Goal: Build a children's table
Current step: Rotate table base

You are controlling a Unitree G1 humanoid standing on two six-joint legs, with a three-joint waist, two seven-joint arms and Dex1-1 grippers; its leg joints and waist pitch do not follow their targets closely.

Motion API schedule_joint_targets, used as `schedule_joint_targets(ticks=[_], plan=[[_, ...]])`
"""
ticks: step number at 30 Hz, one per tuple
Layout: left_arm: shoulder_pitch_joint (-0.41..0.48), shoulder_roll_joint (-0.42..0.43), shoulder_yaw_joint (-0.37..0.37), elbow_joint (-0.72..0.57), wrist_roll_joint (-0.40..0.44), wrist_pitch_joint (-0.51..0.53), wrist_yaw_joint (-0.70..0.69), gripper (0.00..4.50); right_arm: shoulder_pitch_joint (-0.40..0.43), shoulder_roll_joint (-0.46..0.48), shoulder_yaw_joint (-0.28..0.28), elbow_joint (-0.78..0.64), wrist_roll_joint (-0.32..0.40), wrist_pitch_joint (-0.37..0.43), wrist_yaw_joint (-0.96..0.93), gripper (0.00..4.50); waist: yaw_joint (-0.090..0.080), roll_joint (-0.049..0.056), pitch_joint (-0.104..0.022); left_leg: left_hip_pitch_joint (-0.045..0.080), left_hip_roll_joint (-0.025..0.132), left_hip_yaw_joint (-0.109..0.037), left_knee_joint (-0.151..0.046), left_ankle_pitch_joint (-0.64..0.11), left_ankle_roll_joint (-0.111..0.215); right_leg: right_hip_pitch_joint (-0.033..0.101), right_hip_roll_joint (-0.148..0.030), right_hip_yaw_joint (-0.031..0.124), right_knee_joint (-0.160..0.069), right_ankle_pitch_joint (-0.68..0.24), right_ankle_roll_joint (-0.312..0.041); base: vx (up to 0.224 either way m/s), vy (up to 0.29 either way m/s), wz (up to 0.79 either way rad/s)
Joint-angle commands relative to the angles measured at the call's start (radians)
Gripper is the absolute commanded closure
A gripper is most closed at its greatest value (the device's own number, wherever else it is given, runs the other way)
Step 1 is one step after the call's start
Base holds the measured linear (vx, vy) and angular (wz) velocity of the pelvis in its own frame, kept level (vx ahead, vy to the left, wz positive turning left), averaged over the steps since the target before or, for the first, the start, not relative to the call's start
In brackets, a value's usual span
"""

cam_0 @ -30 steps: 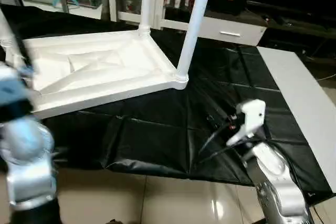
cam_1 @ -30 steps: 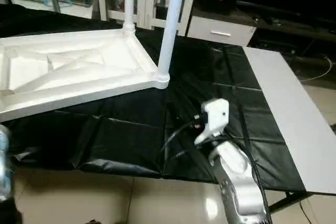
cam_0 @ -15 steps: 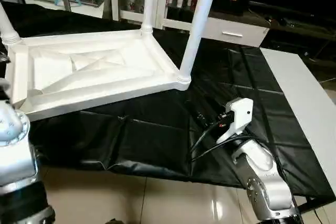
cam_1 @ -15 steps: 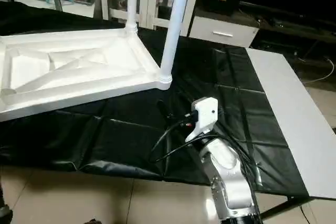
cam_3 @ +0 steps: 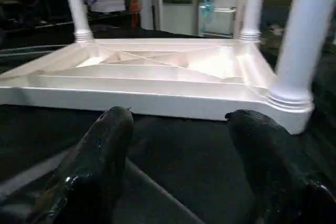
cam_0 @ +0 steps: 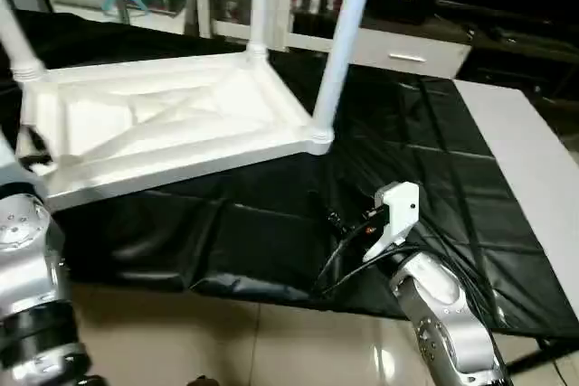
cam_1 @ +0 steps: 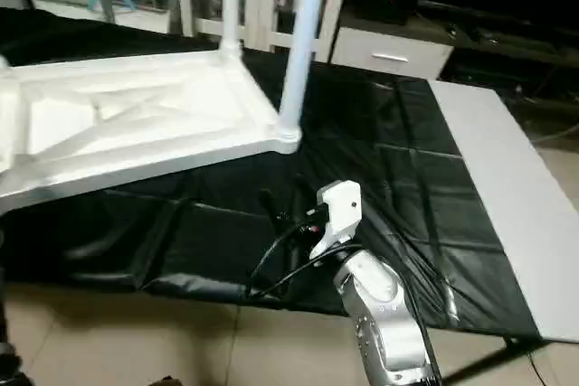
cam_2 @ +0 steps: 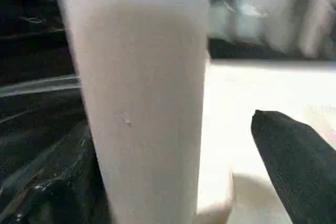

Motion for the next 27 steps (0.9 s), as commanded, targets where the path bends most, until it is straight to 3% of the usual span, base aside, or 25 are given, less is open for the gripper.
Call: schedule_joint_targets(ticks=[1, 2, 3, 4, 5, 6, 7, 8, 11, 12, 13, 14, 15, 17, 19, 22, 23, 24, 25, 26, 27], plan=[[0.021, -0.029, -0.068, 0.038, -0.040, 0.057, -0.095, 0.05, -0.001, -0.010, 0.000, 0.008, -0.012, 0.011, 0.005, 1.27, -0.004, 0.033, -0.046, 0.027, 0.030, -0.019, -0.096, -0.456, -0.042, 0.015, -0.059, 0.056, -0.081, -0.349, -0.112, 0.000, 0.000, 0.00], [0.043, -0.022, -0.095, 0.029, -0.076, 0.084, -0.179, 0.05, -0.001, -0.013, 0.000, 0.009, -0.011, 0.012, 0.008, 1.27, -0.001, 0.028, -0.045, 0.032, 0.030, -0.018, -0.095, -0.478, -0.042, 0.012, -0.062, 0.056, -0.087, -0.393, -0.107, 0.000, 0.000, 0.00], [0.043, -0.022, -0.095, 0.029, -0.076, 0.084, -0.179, 0.05, -0.001, -0.013, 0.000, 0.009, -0.011, 0.012, 0.008, 1.27, 0.007, 0.034, -0.046, 0.032, 0.031, -0.019, -0.096, -0.485, -0.042, 0.011, -0.063, 0.057, -0.090, -0.420, -0.102, 0.000, 0.000, 0.00], [0.089, -0.004, -0.151, -0.005, -0.133, 0.125, -0.331, 0.05, -0.001, -0.017, -0.001, 0.010, -0.009, 0.011, 0.012, 1.27, 0.009, 0.035, -0.044, 0.033, 0.032, -0.020, -0.098, -0.491, -0.042, 0.009, -0.064, 0.058, -0.092, -0.431, -0.098, 0.000, 0.000, 0.00], [0.096, -0.001, -0.160, -0.011, -0.142, 0.131, -0.355, 0.05, -0.001, -0.018, -0.001, 0.010, -0.009, 0.011, 0.012, 1.27, 0.014, 0.032, -0.041, 0.030, 0.034, -0.023, -0.101, -0.498, -0.041, 0.011, -0.072, 0.059, -0.096, -0.474, -0.091, 0.000, 0.000, 0.00], [0.134, 0.017, -0.207, -0.049, -0.192, 0.146, -0.472, 0.05, -0.002, -0.022, -0.003, 0.012, -0.008, 0.010, 0.015, 1.27, 0.018, 0.032, -0.041, 0.033, 0.033, -0.023, -0.102, -0.512, -0.043, 0.008, -0.070, 0.058, -0.101, -0.510, -0.076, 0.000, 0.000, 0.00], [0.141, 0.021, -0.214, -0.056, -0.200, 0.147, -0.491, 0.05, -0.002, -0.023, -0.003, 0.012, -0.007, 0.009, 0.016, 1.27, 0.018, 0.032, -0.041, 0.033, 0.033, -0.023, -0.102, -0.512, -0.043, 0.008, -0.070, 0.058, -0.101, -0.510, -0.076, 0.000, 0.000, 0.00], [0.161, 0.034, -0.240, -0.084, -0.225, 0.157, -0.546, 0.05, -0.003, -0.025, -0.004, 0.013, -0.007, 0.008, 0.019, 1.27, 0.025, 0.036, -0.036, 0.042, 0.033, -0.021, -0.102, -0.558, -0.050, -0.004, -0.069, 0.059, -0.112, -0.562, -0.065, 0.000, 0.000, 0.00], [0.212, 0.087, -0.312, -0.152, -0.252, 0.186, -0.674, 0.05, -0.005, -0.032, -0.005, 0.015, -0.009, 0.002, 0.028, 1.27, 0.028, 0.038, -0.032, 0.045, 0.034, -0.030, -0.106, -0.617, -0.054, -0.003, -0.073, 0.055, -0.119, -0.630, -0.049, -0.018, 0.000, 0.04], [0.238, 0.152, -0.384, -0.182, -0.221, 0.216, -0.766, 0.05, -0.008, -0.042, -0.012, 0.019, -0.009, 0.001, 0.030, 1.27, 0.023, 0.033, -0.027, 0.039, 0.033, -0.033, -0.111, -0.626, -0.054, 0.003, -0.072, 0.052, -0.121, -0.660, -0.038, 0.000, 0.000, 0.00], [0.238, 0.152, -0.384, -0.182, -0.221, 0.216, -0.766, 0.05, -0.008, -0.042, -0.012, 0.019, -0.009, 0.001, 0.030, 1.27, 0.023, 0.033, -0.027, 0.039, 0.033, -0.033, -0.111, -0.626, -0.054, 0.003, -0.072, 0.052, -0.121, -0.660, -0.038, 0.000, 0.000, 0.00], [0.241, 0.173, -0.409, -0.194, -0.216, 0.233, -0.799, 0.05, -0.012, -0.048, -0.017, 0.026, -0.014, 0.006, 0.024, 1.27, 0.015, 0.034, -0.020, 0.044, 0.032, -0.036, -0.116, -0.660, -0.057, 0.005, -0.071, 0.044, -0.132, -0.727, -0.020, 0.000, 0.000, 0.00], [0.239, 0.192, -0.442, -0.211, -0.215, 0.247, -0.838, 0.05, -0.020, -0.057, -0.021, 0.042, -0.034, 0.011, 0.001, 1.27, 0.010, 0.030, -0.024, 0.048, 0.030, -0.037, -0.116, -0.654, -0.060, 0.015, -0.074, 0.038, -0.138, -0.738, -0.013, 0.000, 0.000, 0.00], [0.231, 0.210, -0.490, -0.237, -0.219, 0.265, -0.885, 0.05, -0.031, -0.065, -0.030, 0.065, -0.053, 0.015, -0.026, 1.27, 0.000, 0.032, -0.024, 0.048, 0.031, -0.039, -0.121, -0.644, -0.062, 0.018, -0.075, 0.035, -0.141, -0.725, -0.019, 0.000, 0.000, 0.00], [0.207, 0.206, -0.532, -0.248, -0.211, 0.273, -0.896, 0.05, -0.038, -0.066, -0.040, 0.073, -0.055, 0.026, -0.039, 1.27, -0.011, 0.033, -0.023, 0.059, 0.030, -0.038, -0.121, -0.670, -0.062, 0.016, -0.069, 0.026, -0.148, -0.716, -0.022, -0.025, 0.010, 0.00], [0.114, 0.116, -0.628, -0.230, -0.172, 0.265, -0.853, 0.05, -0.046, -0.074, -0.053, 0.080, -0.082, 0.039, -0.074, 1.27, -0.025, 0.041, -0.017, 0.073, 0.033, -0.036, -0.125, -0.730, -0.066, 0.018, -0.058, -0.004, -0.166, -0.720, -0.013, -0.058, 0.025, 0.04], [0.096, 0.092, -0.643, -0.218, -0.166, 0.260, -0.843, 0.05, -0.046, -0.075, -0.056, 0.081, -0.083, 0.038, -0.078, 1.27, -0.031, 0.048, -0.018, 0.060, 0.040, -0.038, -0.140, -0.758, -0.069, 0.038, -0.050, -0.012, -0.148, -0.671, -0.016, -0.053, 0.029, 0.05], [0.060, 0.044, -0.674, -0.190, -0.150, 0.245, -0.823, 0.05, -0.046, -0.078, -0.061, 0.081, -0.081, 0.039, -0.083, 1.27, -0.022, 0.052, -0.018, 0.006, 0.066, -0.026, -0.194, -0.811, -0.069, 0.087, -0.030, -0.006, -0.054, -0.542, -0.039, -0.053, 0.029, 0.05], [0.060, 0.044, -0.674, -0.190, -0.150, 0.245, -0.823, 0.05, -0.046, -0.078, -0.061, 0.081, -0.081, 0.039, -0.083, 1.27, -0.022, 0.052, -0.018, 0.006, 0.066, -0.026, -0.194, -0.811, -0.069, 0.087, -0.030, -0.006, -0.054, -0.542, -0.039, -0.128, 0.013, 0.09], [0.031, 0.004, -0.697, -0.159, -0.134, 0.233, -0.807, 0.05, -0.046, -0.082, -0.063, 0.077, -0.080, 0.041, -0.084, 1.27, 0.106, 0.051, -0.016, -0.117, 0.052, 0.101, -0.265, -0.862, -0.042, 0.133, 0.036, -0.002, 0.168, -0.322, -0.044, -0.124, -0.024, 0.21], [0.010, -0.023, -0.715, -0.136, -0.120, 0.224, -0.796, 0.05, -0.046, -0.086, -0.064, 0.076, -0.080, 0.041, -0.084, 1.27, 0.066, -0.030, -0.032, 0.058, 0.043, 0.074, -0.084, -0.536, -0.069, -0.002, -0.057, 0.111, 0.006, -0.864, 0.057, -0.124, -0.024, 0.21]])
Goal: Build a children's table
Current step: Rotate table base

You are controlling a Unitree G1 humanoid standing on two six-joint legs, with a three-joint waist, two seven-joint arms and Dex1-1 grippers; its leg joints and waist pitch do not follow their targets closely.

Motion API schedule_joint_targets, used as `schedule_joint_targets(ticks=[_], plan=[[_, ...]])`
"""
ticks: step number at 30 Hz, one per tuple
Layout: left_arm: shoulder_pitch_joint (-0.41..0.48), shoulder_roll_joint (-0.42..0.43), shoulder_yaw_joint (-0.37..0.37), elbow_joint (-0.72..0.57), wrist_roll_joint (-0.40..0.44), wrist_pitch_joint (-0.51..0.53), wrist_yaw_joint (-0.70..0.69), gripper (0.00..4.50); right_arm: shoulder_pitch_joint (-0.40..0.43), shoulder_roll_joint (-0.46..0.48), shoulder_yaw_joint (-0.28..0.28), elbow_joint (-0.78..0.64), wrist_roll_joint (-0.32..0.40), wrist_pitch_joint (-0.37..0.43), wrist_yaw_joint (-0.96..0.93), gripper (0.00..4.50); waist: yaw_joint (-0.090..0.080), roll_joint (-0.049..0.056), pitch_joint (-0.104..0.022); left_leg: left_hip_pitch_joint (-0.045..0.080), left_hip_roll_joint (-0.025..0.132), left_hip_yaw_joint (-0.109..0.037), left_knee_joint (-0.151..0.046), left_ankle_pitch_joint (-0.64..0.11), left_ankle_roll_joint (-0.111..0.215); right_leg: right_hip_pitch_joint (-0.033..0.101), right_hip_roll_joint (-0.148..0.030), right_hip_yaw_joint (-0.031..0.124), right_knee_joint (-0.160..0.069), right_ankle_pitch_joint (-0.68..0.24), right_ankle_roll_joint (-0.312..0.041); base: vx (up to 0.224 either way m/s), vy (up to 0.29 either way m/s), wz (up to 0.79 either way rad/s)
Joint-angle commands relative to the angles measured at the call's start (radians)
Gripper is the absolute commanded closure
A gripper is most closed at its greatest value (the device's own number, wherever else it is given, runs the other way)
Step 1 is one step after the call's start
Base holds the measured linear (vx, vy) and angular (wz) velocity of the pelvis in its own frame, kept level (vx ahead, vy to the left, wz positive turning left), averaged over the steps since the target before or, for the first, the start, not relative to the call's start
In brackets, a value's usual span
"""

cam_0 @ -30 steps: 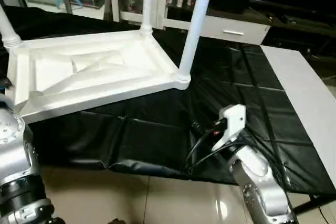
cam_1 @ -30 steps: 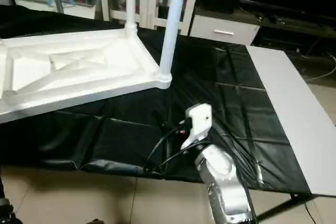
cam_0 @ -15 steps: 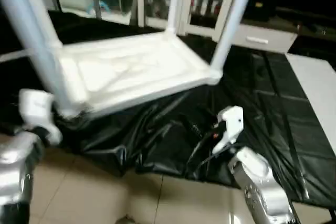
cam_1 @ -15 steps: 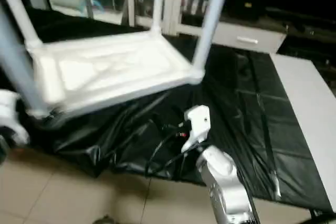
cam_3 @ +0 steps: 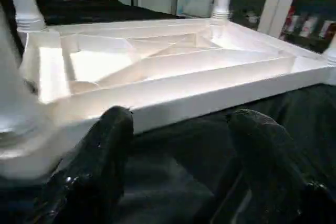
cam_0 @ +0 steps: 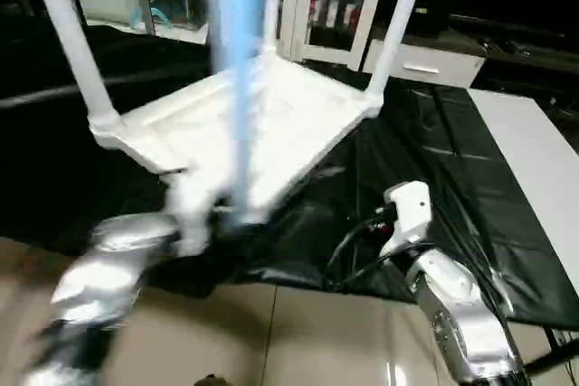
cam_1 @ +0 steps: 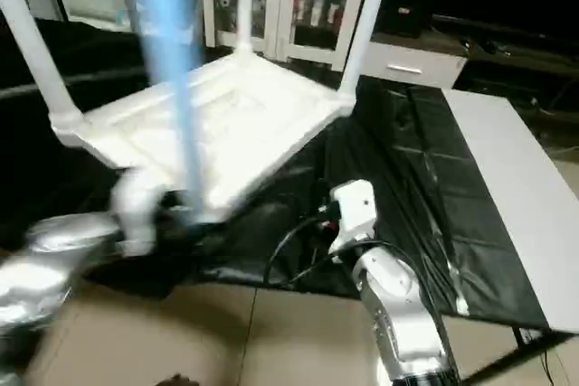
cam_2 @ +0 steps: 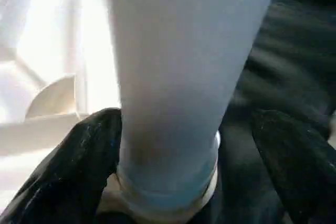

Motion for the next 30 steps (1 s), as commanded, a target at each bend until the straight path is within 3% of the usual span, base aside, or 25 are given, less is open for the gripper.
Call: schedule_joint_targets(ticks=[1, 2, 3, 4, 5, 6, 7, 8, 9, 10, 11, 12, 13, 14, 15, 17, 19, 20, 21, 26, 28, 29, 30], plan=[[-0.022, -0.042, -0.047, 0.078, 0.050, -0.041, 0.043, 0.05, -0.015, -0.012, -0.013, -0.009, -0.005, 0.015, -0.007, 1.27, -0.008, -0.029, -0.030, 0.143, 0.021, -0.037, 0.141, -0.329, -0.054, -0.158, -0.132, 0.081, -0.284, -1.045, 0.064, 0.050, -0.127, 0.22], [-0.055, -0.086, -0.069, 0.125, 0.071, -0.064, 0.074, 0.05, -0.014, -0.015, -0.017, -0.014, -0.005, 0.018, -0.010, 1.27, 0.015, 0.012, -0.037, 0.009, -0.034, -0.130, 0.110, -0.047, 0.043, -0.015, -0.133, 0.190, -0.262, -1.012, -0.017, 0.106, -0.106, 0.05], [-0.072, -0.107, -0.080, 0.149, 0.081, -0.076, 0.090, 0.05, -0.014, -0.016, -0.019, -0.017, -0.006, 0.020, -0.012, 1.27, 0.025, 0.015, -0.031, 0.002, -0.036, -0.141, 0.100, -0.029, 0.033, 0.002, -0.126, 0.169, -0.248, -0.925, -0.028, 0.106, -0.106, 0.05], [-0.107, -0.152, -0.087, 0.208, 0.105, -0.115, 0.141, 0.05, -0.012, -0.017, -0.024, -0.025, -0.007, 0.025, -0.015, 1.27, 0.022, 0.029, -0.042, 0.033, 0.014, -0.128, 0.000, -0.143, -0.034, -0.012, -0.056, 0.109, -0.182, -0.589, -0.045, 0.000, 0.000, 0.00], [-0.128, -0.178, -0.089, 0.245, 0.119, -0.139, 0.174, 0.05, -0.011, -0.018, -0.026, -0.030, -0.008, 0.028, -0.017, 1.27, 0.010, 0.043, -0.060, 0.055, 0.026, -0.126, -0.022, -0.215, -0.060, -0.021, -0.024, 0.082, -0.151, -0.361, -0.066, 0.000, 0.000, 0.00], [-0.154, -0.204, -0.084, 0.289, 0.137, -0.178, 0.224, 0.05, -0.008, -0.019, -0.030, -0.040, -0.008, 0.032, -0.021, 1.27, -0.018, 0.049, -0.066, 0.036, 0.035, -0.125, -0.048, -0.323, -0.048, 0.007, -0.014, 0.065, -0.132, -0.010, -0.125, 0.000, 0.000, 0.00], [-0.179, -0.223, -0.077, 0.326, 0.150, -0.203, 0.275, 0.05, -0.003, -0.018, -0.035, -0.054, -0.005, 0.037, -0.026, 1.27, -0.019, 0.056, -0.066, 0.033, 0.035, -0.125, -0.054, -0.350, -0.039, 0.010, -0.022, 0.061, -0.139, -0.012, -0.137, 0.000, 0.000, 0.00], [-0.189, -0.232, -0.065, 0.334, 0.144, -0.205, 0.292, 0.05, 0.002, -0.017, -0.042, -0.067, 0.000, 0.042, -0.031, 1.27, -0.028, 0.052, -0.063, 0.030, 0.032, -0.121, -0.055, -0.379, -0.035, 0.011, -0.026, 0.062, -0.149, -0.045, -0.141, -0.014, 0.055, -0.02], [-0.189, -0.238, -0.051, 0.323, 0.125, -0.224, 0.296, 0.05, 0.010, -0.013, -0.054, -0.086, 0.014, 0.051, -0.041, 1.27, -0.043, 0.058, -0.066, 0.010, 0.023, -0.122, -0.059, -0.389, -0.038, 0.026, -0.041, 0.063, -0.160, -0.098, -0.135, -0.014, 0.055, -0.02], [-0.172, -0.238, -0.029, 0.287, 0.101, -0.238, 0.294, 0.05, 0.020, -0.008, -0.067, -0.106, 0.027, 0.059, -0.052, 1.27, -0.055, 0.050, -0.068, 0.007, 0.023, -0.118, -0.058, -0.352, -0.029, 0.024, -0.045, 0.064, -0.166, -0.079, -0.131, 0.000, 0.000, 0.00], [-0.171, -0.238, -0.027, 0.285, 0.100, -0.240, 0.294, 0.05, 0.021, -0.008, -0.067, -0.107, 0.028, 0.060, -0.052, 1.27, -0.058, 0.050, -0.071, 0.006, 0.023, -0.117, -0.056, -0.325, -0.023, 0.027, -0.047, 0.064, -0.165, -0.058, -0.134, 0.000, 0.000, 0.00], [-0.155, -0.240, -0.007, 0.264, 0.094, -0.270, 0.298, 0.05, 0.028, -0.007, -0.073, -0.122, 0.035, 0.066, -0.061, 1.27, -0.067, 0.060, -0.074, 0.000, 0.021, -0.114, -0.052, -0.267, -0.013, 0.028, -0.045, 0.064, -0.161, 0.004, -0.144, 0.000, 0.000, 0.00], [-0.118, -0.236, 0.020, 0.207, 0.076, -0.277, 0.301, 0.05, 0.042, -0.005, -0.080, -0.142, 0.044, 0.074, -0.069, 1.27, -0.078, 0.056, -0.071, -0.008, 0.020, -0.112, -0.051, -0.240, -0.003, 0.030, -0.044, 0.063, -0.160, 0.049, -0.152, 0.000, 0.000, 0.00], [-0.108, -0.236, 0.027, 0.193, 0.071, -0.280, 0.302, 0.05, 0.047, -0.004, -0.083, -0.149, 0.047, 0.077, -0.071, 1.27, -0.078, 0.056, -0.071, -0.008, 0.020, -0.112, -0.051, -0.240, -0.003, 0.030, -0.044, 0.063, -0.160, 0.049, -0.152, 0.000, 0.000, 0.00], [-0.096, -0.235, 0.035, 0.177, 0.065, -0.283, 0.304, 0.05, 0.052, -0.004, -0.086, -0.156, 0.050, 0.079, -0.073, 1.27, -0.090, 0.052, -0.070, -0.011, 0.018, -0.109, -0.049, -0.229, 0.016, 0.033, -0.044, 0.062, -0.160, 0.060, -0.161, 0.000, 0.000, 0.00], [0.013, -0.221, 0.064, 0.033, 0.029, -0.263, 0.295, 0.05, 0.087, 0.003, -0.105, -0.208, 0.064, 0.088, -0.090, 1.27, -0.098, 0.047, -0.071, -0.012, 0.020, -0.104, -0.045, -0.193, 0.036, 0.034, -0.044, 0.063, -0.159, 0.082, -0.167, 0.000, 0.000, 0.00], [0.046, -0.220, 0.071, -0.004, 0.014, -0.270, 0.292, 0.05, 0.097, 0.004, -0.107, -0.223, 0.066, 0.088, -0.091, 1.27, -0.105, 0.052, -0.071, -0.009, 0.016, -0.101, -0.043, -0.177, 0.051, 0.029, -0.037, 0.063, -0.161, 0.081, -0.167, 0.000, 0.000, 0.00], [0.096, -0.229, 0.090, -0.049, -0.006, -0.288, 0.317, 0.05, 0.111, 0.003, -0.106, -0.245, 0.063, 0.097, -0.092, 1.27, -0.109, 0.042, -0.070, -0.010, 0.018, -0.099, -0.043, -0.176, 0.056, 0.029, -0.036, 0.063, -0.162, 0.080, -0.164, 0.000, 0.000, 0.00], [0.122, -0.235, 0.102, -0.071, -0.016, -0.304, 0.334, 0.05, 0.117, 0.001, -0.104, -0.256, 0.062, 0.106, -0.093, 1.27, -0.111, 0.047, -0.068, -0.013, 0.020, -0.099, -0.042, -0.151, 0.064, 0.031, -0.036, 0.063, -0.158, 0.104, -0.166, 0.000, 0.000, 0.00], [0.219, -0.269, 0.158, -0.177, -0.015, -0.346, 0.422, 0.05, 0.143, -0.011, -0.106, -0.300, 0.044, 0.128, -0.113, 1.27, -0.119, 0.049, -0.065, -0.005, 0.023, -0.097, -0.045, -0.199, 0.054, 0.025, -0.031, 0.064, -0.166, 0.043, -0.151, 0.000, 0.000, 0.00], [0.246, -0.273, 0.165, -0.216, 0.002, -0.339, 0.457, 0.05, 0.158, -0.001, -0.119, -0.324, 0.065, 0.144, -0.125, 1.27, -0.112, 0.041, -0.063, -0.024, 0.008, -0.083, -0.034, -0.193, 0.119, 0.039, -0.067, 0.085, -0.184, -0.014, -0.137, 0.000, 0.000, 0.00], [0.269, -0.273, 0.163, -0.245, 0.021, -0.337, 0.486, 0.05, 0.175, 0.006, -0.130, -0.347, 0.078, 0.157, -0.132, 1.27, -0.099, 0.045, -0.063, -0.035, 0.003, -0.086, -0.013, -0.164, 0.165, 0.050, -0.107, 0.107, -0.204, -0.067, -0.134, 0.000, 0.000, 0.00], [0.278, -0.271, 0.159, -0.255, 0.033, -0.342, 0.498, 0.05, 0.184, 0.008, -0.133, -0.358, 0.081, 0.162, -0.134, 1.27, -0.094, 0.040, -0.065, -0.039, 0.002, -0.089, 0.005, -0.146, 0.190, 0.056, -0.129, 0.123, -0.215, -0.079, -0.133, 0.000, 0.000, 0.00]])
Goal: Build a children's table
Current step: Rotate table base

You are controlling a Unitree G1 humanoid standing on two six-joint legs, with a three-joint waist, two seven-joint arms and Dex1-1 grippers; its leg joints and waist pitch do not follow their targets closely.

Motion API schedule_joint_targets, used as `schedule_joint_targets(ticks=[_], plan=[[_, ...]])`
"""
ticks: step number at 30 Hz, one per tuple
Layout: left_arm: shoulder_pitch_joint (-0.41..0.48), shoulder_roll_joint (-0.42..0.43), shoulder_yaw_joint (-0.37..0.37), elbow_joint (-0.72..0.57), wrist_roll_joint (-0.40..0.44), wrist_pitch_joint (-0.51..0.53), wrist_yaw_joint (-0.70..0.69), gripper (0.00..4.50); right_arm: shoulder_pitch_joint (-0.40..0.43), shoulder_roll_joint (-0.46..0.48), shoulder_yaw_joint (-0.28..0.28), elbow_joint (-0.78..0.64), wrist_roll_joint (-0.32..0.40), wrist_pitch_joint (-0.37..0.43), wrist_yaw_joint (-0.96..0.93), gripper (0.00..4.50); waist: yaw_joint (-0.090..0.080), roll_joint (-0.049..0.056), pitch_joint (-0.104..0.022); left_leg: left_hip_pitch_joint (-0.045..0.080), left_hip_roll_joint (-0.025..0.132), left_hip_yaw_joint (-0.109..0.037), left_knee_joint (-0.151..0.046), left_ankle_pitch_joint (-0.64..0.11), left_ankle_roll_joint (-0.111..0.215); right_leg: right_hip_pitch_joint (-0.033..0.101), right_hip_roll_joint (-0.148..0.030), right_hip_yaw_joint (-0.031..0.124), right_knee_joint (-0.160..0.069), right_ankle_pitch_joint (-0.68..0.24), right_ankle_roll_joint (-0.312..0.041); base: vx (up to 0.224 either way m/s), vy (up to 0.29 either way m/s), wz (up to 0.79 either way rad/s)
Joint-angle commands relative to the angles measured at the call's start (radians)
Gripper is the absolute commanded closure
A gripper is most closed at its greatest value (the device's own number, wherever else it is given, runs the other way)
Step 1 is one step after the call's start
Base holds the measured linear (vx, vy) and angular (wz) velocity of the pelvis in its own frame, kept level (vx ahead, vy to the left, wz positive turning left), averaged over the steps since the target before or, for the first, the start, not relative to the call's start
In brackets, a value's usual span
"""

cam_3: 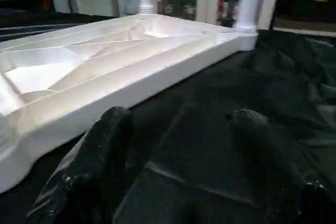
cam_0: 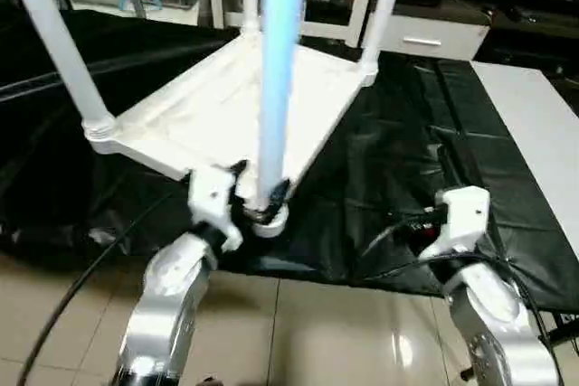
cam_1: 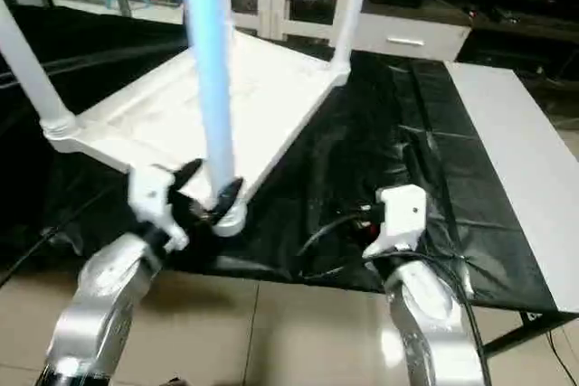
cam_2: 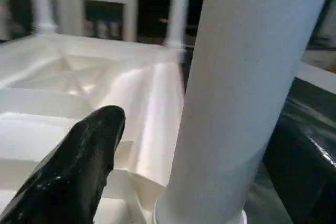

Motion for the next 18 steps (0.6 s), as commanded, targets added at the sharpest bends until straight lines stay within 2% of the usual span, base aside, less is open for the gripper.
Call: schedule_joint_targets(ticks=[1, 2, 3, 4, 5, 6, 7, 8, 9, 10, 11, 12, 13, 14, 15, 17, 18], plan=[[0.008, 0.000, 0.025, -0.054, 0.028, -0.009, 0.056, 0.05, 0.019, 0.003, -0.016, -0.046, 0.021, 0.025, -0.008, 1.27, 0.031, -0.012, -0.056, -0.034, 0.033, -0.024, 0.011, -0.106, 0.205, 0.079, -0.213, 0.134, -0.136, -0.219, -0.166, 0.005, 0.056, 0.03], [0.008, 0.000, 0.025, -0.054, 0.028, -0.009, 0.056, 0.05, 0.019, 0.003, -0.016, -0.046, 0.021, 0.025, -0.008, 1.27, 0.040, 0.003, -0.056, -0.041, 0.041, -0.036, 0.031, -0.095, 0.210, 0.079, -0.239, 0.150, -0.145, -0.239, -0.182, -0.004, 0.112, -0.01], [0.008, -0.008, 0.019, -0.058, 0.035, -0.002, 0.066, 0.05, 0.031, -0.007, -0.011, -0.058, 0.013, 0.036, -0.004, 1.27, 0.045, 0.020, -0.048, -0.055, 0.057, -0.068, 0.045, -0.094, 0.206, 0.075, -0.255, 0.150, -0.154, -0.293, -0.226, -0.004, 0.112, -0.01], [0.005, -0.010, 0.013, -0.060, 0.031, 0.019, 0.065, 0.05, 0.040, -0.019, 0.005, -0.063, -0.016, 0.036, -0.008, 1.27, 0.030, 0.031, -0.044, -0.028, 0.054, -0.055, -0.022, -0.095, 0.237, 0.053, -0.156, 0.092, -0.128, -0.287, -0.235, -0.011, 0.173, -0.01], [0.002, -0.011, 0.009, -0.061, 0.027, 0.035, 0.063, 0.05, 0.045, -0.026, 0.017, -0.066, -0.038, 0.035, -0.012, 1.27, 0.016, 0.036, -0.049, 0.002, 0.043, -0.035, -0.051, -0.071, 0.278, 0.034, -0.083, 0.053, -0.095, -0.248, -0.228, -0.007, 0.200, 0.05], [-0.004, -0.008, 0.004, -0.055, 0.024, 0.038, 0.055, 0.05, 0.043, -0.029, 0.020, -0.063, -0.053, 0.033, -0.018, 1.27, -0.022, 0.079, -0.056, 0.057, 0.027, -0.046, -0.068, -0.016, 0.389, -0.014, 0.013, -0.009, -0.019, -0.191, -0.196, -0.007, 0.200, 0.05], [-0.011, -0.005, -0.001, -0.047, 0.029, 0.036, 0.052, 0.05, 0.037, -0.032, 0.024, -0.057, -0.062, 0.030, -0.021, 1.27, -0.030, 0.081, -0.052, 0.062, 0.035, -0.040, -0.082, -0.015, 0.398, -0.031, 0.038, -0.033, 0.016, -0.176, -0.169, -0.012, 0.216, 0.12], [-0.013, -0.004, -0.002, -0.045, 0.031, 0.036, 0.052, 0.05, 0.036, -0.032, 0.024, -0.056, -0.063, 0.029, -0.021, 1.27, -0.035, 0.086, -0.053, 0.054, 0.043, -0.044, -0.094, -0.003, 0.400, -0.035, 0.043, -0.044, 0.051, -0.145, -0.144, -0.038, 0.201, 0.05], [-0.024, 0.002, -0.011, -0.031, 0.048, 0.021, 0.058, 0.05, 0.033, -0.032, 0.027, -0.055, -0.074, 0.032, -0.032, 1.27, -0.034, 0.075, -0.050, 0.035, 0.074, -0.064, -0.100, 0.017, 0.385, -0.026, 0.011, -0.042, 0.056, -0.063, -0.083, -0.038, 0.201, 0.05], [-0.040, 0.010, -0.020, -0.012, 0.064, 0.024, 0.061, 0.05, 0.034, -0.021, 0.028, -0.057, -0.073, 0.034, -0.043, 1.27, -0.031, 0.074, -0.052, 0.033, 0.078, -0.064, -0.091, -0.002, 0.363, -0.023, -0.012, -0.026, 0.035, -0.041, -0.087, -0.064, 0.142, 0.01], [-0.056, 0.011, -0.024, 0.004, 0.080, 0.030, 0.076, 0.05, 0.038, -0.014, 0.026, -0.063, -0.070, 0.035, -0.050, 1.27, -0.031, 0.051, -0.048, 0.014, 0.044, -0.028, -0.084, -0.185, 0.249, -0.011, -0.053, 0.013, -0.030, -0.069, -0.144, -0.077, 0.110, 0.07], [-0.072, 0.007, -0.016, 0.022, 0.076, 0.030, 0.086, 0.05, 0.042, -0.003, 0.029, -0.067, -0.070, 0.035, -0.058, 1.27, -0.031, 0.060, -0.047, 0.007, 0.034, -0.034, -0.081, -0.291, 0.185, 0.003, -0.076, 0.031, -0.049, -0.121, -0.170, -0.077, 0.110, 0.07], [-0.080, 0.003, -0.009, 0.032, 0.071, 0.030, 0.092, 0.05, 0.044, 0.002, 0.032, -0.068, -0.070, 0.034, -0.062, 1.27, -0.034, 0.061, -0.045, 0.005, 0.041, -0.051, -0.084, -0.431, 0.069, 0.018, -0.097, 0.039, -0.063, -0.247, -0.171, -0.082, 0.090, -0.04], [-0.093, -0.001, 0.002, 0.041, 0.054, 0.042, 0.092, 0.05, 0.051, 0.013, 0.036, -0.069, -0.063, 0.029, -0.063, 1.27, -0.034, 0.081, -0.039, 0.014, 0.041, -0.062, -0.092, -0.551, -0.024, 0.009, -0.096, 0.039, -0.069, -0.336, -0.145, -0.085, 0.059, -0.10], [-0.100, -0.002, 0.009, 0.045, 0.040, 0.061, 0.087, 0.05, 0.058, 0.026, 0.038, -0.073, -0.051, 0.023, -0.063, 1.27, -0.040, 0.081, -0.034, 0.024, 0.041, -0.067, -0.100, -0.663, -0.083, -0.001, -0.086, 0.036, -0.081, -0.380, -0.110, -0.085, 0.059, -0.10], [-0.111, 0.003, 0.015, 0.046, 0.014, 0.085, 0.069, 0.05, 0.062, 0.046, 0.030, -0.082, -0.016, 0.022, -0.058, 1.27, -0.044, 0.076, -0.031, 0.031, 0.037, -0.071, -0.105, -0.736, -0.107, -0.003, -0.081, 0.032, -0.088, -0.407, -0.084, -0.092, 0.042, -0.06], [-0.118, 0.005, 0.013, 0.061, 0.009, 0.062, 0.056, 0.05, 0.051, 0.056, 0.014, -0.059, 0.002, 0.016, -0.056, 1.27, -0.047, 0.079, -0.031, 0.030, 0.037, -0.075, -0.108, -0.754, -0.113, -0.001, -0.082, 0.031, -0.089, -0.397, -0.076, -0.088, 0.040, -0.06]])
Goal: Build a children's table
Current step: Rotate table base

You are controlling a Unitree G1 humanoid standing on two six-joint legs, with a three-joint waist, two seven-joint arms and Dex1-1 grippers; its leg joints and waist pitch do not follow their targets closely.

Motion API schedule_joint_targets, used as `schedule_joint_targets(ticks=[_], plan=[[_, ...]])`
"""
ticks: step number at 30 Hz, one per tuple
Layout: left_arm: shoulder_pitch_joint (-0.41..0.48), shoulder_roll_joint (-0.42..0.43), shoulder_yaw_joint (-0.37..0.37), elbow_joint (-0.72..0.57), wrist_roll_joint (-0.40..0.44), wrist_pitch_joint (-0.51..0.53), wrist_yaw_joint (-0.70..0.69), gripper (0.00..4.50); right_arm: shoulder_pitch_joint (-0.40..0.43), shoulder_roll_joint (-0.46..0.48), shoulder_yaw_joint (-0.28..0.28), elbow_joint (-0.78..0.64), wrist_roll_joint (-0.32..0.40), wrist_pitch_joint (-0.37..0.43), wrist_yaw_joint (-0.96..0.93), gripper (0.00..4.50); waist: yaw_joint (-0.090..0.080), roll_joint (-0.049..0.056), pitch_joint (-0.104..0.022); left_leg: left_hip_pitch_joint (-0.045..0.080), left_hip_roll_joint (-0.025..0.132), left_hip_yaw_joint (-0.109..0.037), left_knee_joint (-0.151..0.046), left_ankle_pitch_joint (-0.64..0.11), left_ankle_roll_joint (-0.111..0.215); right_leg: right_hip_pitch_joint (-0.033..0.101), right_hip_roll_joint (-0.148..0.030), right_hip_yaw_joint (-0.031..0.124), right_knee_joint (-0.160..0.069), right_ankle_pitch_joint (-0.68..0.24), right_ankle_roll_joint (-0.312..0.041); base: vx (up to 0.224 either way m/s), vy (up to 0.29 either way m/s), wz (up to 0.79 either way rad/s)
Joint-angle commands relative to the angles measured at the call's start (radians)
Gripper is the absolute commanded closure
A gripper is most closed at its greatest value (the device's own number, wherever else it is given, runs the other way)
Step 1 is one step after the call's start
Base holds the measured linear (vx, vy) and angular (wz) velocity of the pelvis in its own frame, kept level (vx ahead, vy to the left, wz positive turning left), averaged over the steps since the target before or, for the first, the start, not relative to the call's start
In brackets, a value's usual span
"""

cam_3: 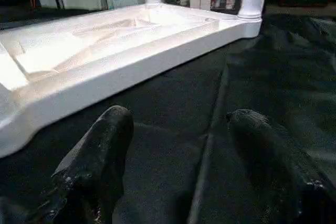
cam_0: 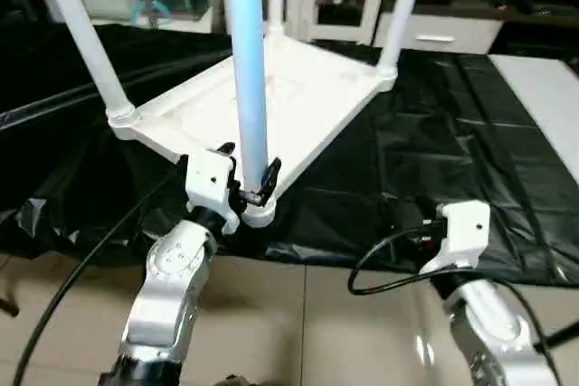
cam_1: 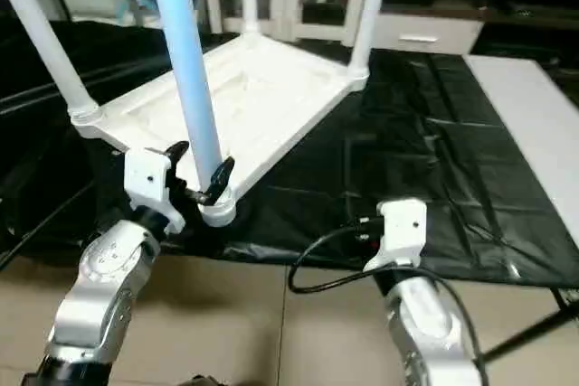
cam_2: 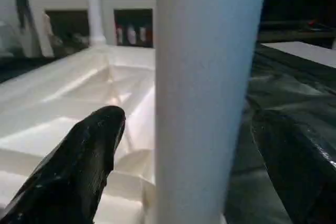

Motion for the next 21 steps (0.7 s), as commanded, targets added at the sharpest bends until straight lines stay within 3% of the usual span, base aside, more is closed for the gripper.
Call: schedule_joint_targets(ticks=[1, 5, 6, 7, 8, 9, 10, 11, 12, 13, 14, 15, 16, 17, 18, 19, 20, 21], plan=[[-0.020, 0.003, 0.002, 0.032, -0.016, -0.024, -0.034, 0.05, -0.028, -0.009, -0.025, 0.038, 0.001, -0.005, -0.012, 1.27, -0.006, 0.003, -0.038, 0.047, 0.117, -0.099, -0.154, -0.741, -0.212, -0.002, -0.066, 0.031, -0.083, -0.386, -0.060, -0.067, 0.034, -0.09], [-0.036, 0.000, 0.002, 0.037, -0.023, -0.039, -0.041, 0.05, -0.051, -0.027, -0.020, 0.059, -0.028, -0.005, -0.017, 1.27, -0.011, 0.005, -0.040, 0.053, 0.115, -0.090, -0.163, -0.742, -0.217, -0.003, -0.064, 0.028, -0.091, -0.370, -0.055, -0.065, 0.021, -0.05], [-0.042, -0.001, -0.005, 0.038, -0.012, -0.041, -0.035, 0.05, -0.059, -0.027, -0.026, 0.066, -0.023, -0.011, -0.014, 1.27, -0.011, 0.008, -0.040, 0.053, 0.115, -0.089, -0.164, -0.740, -0.215, -0.003, -0.065, 0.028, -0.092, -0.370, -0.056, -0.059, 0.012, -0.02], [-0.058, -0.009, -0.017, 0.061, 0.012, -0.042, -0.012, 0.05, -0.068, -0.029, -0.037, 0.077, -0.018, -0.019, -0.012, 1.27, -0.008, 0.017, -0.040, 0.056, 0.114, -0.088, -0.166, -0.748, -0.214, -0.004, -0.065, 0.027, -0.097, -0.375, -0.057, -0.055, 0.004, -0.01], [-0.079, -0.016, -0.027, 0.091, 0.028, -0.033, 0.002, 0.05, -0.076, -0.027, -0.046, 0.085, -0.017, -0.019, -0.016, 1.27, -0.011, 0.024, -0.037, 0.063, 0.122, -0.093, -0.172, -0.776, -0.239, -0.008, -0.047, 0.021, -0.098, -0.361, -0.048, -0.063, -0.005, 0.02], [-0.103, -0.019, -0.036, 0.122, 0.051, -0.033, 0.023, 0.05, -0.082, -0.024, -0.049, 0.084, -0.017, -0.018, -0.020, 1.27, -0.016, 0.027, -0.035, 0.061, 0.134, -0.103, -0.190, -0.814, -0.273, 0.001, -0.016, 0.008, -0.089, -0.291, -0.032, -0.063, -0.005, 0.02], [-0.119, -0.019, -0.042, 0.141, 0.064, -0.033, 0.035, 0.05, -0.086, -0.022, -0.051, 0.082, -0.016, -0.017, -0.022, 1.27, -0.018, 0.031, -0.034, 0.060, 0.146, -0.108, -0.204, -0.834, -0.286, 0.007, -0.002, -0.003, -0.073, -0.251, -0.033, -0.079, -0.007, 0.05], [-0.163, -0.026, -0.050, 0.187, 0.076, -0.021, 0.055, 0.05, -0.096, -0.018, -0.052, 0.083, -0.010, -0.019, -0.023, 1.27, -0.016, 0.049, -0.033, 0.033, 0.194, -0.118, -0.261, -0.866, -0.293, 0.029, 0.019, -0.025, -0.002, -0.143, -0.022, -0.095, -0.034, 0.11], [-0.165, -0.026, -0.050, 0.189, 0.076, -0.020, 0.056, 0.05, -0.096, -0.018, -0.052, 0.083, -0.009, -0.019, -0.023, 1.27, -0.004, 0.065, -0.042, 0.027, 0.224, -0.127, -0.285, -0.876, -0.274, 0.041, 0.022, -0.032, 0.054, -0.077, -0.012, -0.095, -0.034, 0.11], [-0.198, -0.039, -0.041, 0.225, 0.068, -0.040, 0.061, 0.05, -0.104, -0.019, -0.049, 0.093, -0.015, -0.034, -0.026, 1.27, 0.019, 0.057, -0.041, 0.025, 0.267, -0.117, -0.318, -0.840, -0.210, 0.025, 0.038, -0.044, 0.108, -0.018, -0.007, -0.084, -0.105, 0.30], [-0.212, -0.049, -0.029, 0.240, 0.056, -0.036, 0.066, 0.05, -0.106, -0.016, -0.049, 0.099, -0.017, -0.038, -0.032, 1.27, 0.025, 0.074, -0.044, 0.041, 0.274, -0.107, -0.309, -0.785, -0.169, 0.003, 0.034, -0.038, 0.125, -0.043, -0.014, -0.064, -0.177, 0.32], [-0.220, -0.055, -0.020, 0.249, 0.047, -0.031, 0.070, 0.05, -0.108, -0.014, -0.049, 0.103, -0.019, -0.041, -0.037, 1.27, 0.038, 0.069, -0.058, 0.046, 0.260, -0.099, -0.295, -0.728, -0.144, 0.018, 0.028, -0.022, 0.119, -0.097, -0.029, -0.064, -0.177, 0.32], [-0.226, -0.065, -0.007, 0.259, 0.027, -0.020, 0.069, 0.05, -0.107, -0.012, -0.050, 0.104, -0.022, -0.041, -0.043, 1.27, 0.046, 0.059, -0.074, 0.059, 0.247, -0.100, -0.275, -0.653, -0.110, 0.027, 0.014, 0.005, 0.094, -0.131, -0.026, -0.076, -0.223, 0.12], [-0.230, -0.060, -0.010, 0.266, 0.036, -0.004, 0.074, 0.05, -0.105, -0.009, -0.051, 0.105, -0.026, -0.042, -0.047, 1.27, 0.051, 0.016, -0.089, 0.079, 0.171, -0.074, -0.200, -0.485, -0.055, 0.021, -0.032, 0.049, -0.002, -0.211, -0.117, -0.084, -0.243, 0.01], [-0.227, -0.054, -0.009, 0.286, 0.067, -0.013, 0.113, 0.05, -0.095, 0.005, -0.055, 0.105, -0.018, -0.042, -0.051, 1.27, 0.062, -0.044, -0.073, -0.006, 0.015, -0.026, 0.046, -0.129, 0.049, 0.049, -0.118, 0.084, -0.140, -0.298, -0.233, -0.084, -0.243, 0.01], [-0.227, -0.054, -0.009, 0.286, 0.067, -0.013, 0.113, 0.05, -0.095, 0.005, -0.055, 0.105, -0.018, -0.042, -0.051, 1.27, 0.102, -0.003, -0.072, -0.041, 0.003, -0.051, 0.058, -0.009, 0.074, 0.079, -0.117, 0.108, -0.114, -0.266, -0.169, -0.025, -0.251, 0.02], [-0.212, -0.057, 0.003, 0.280, 0.071, -0.026, 0.141, 0.05, -0.085, 0.012, -0.054, 0.106, -0.019, -0.044, -0.053, 1.27, 0.096, -0.029, -0.046, -0.073, -0.005, -0.060, 0.071, 0.063, 0.046, 0.069, -0.089, 0.089, -0.114, -0.347, 0.091, -0.020, -0.226, -0.07], [-0.210, -0.058, 0.005, 0.279, 0.071, -0.029, 0.145, 0.05, -0.084, 0.013, -0.054, 0.106, -0.019, -0.044, -0.053, 1.27, 0.113, -0.019, -0.051, -0.061, 0.020, -0.079, 0.034, 0.025, 0.013, 0.072, -0.097, 0.098, -0.102, -0.394, 0.208, -0.020, -0.226, -0.07]])
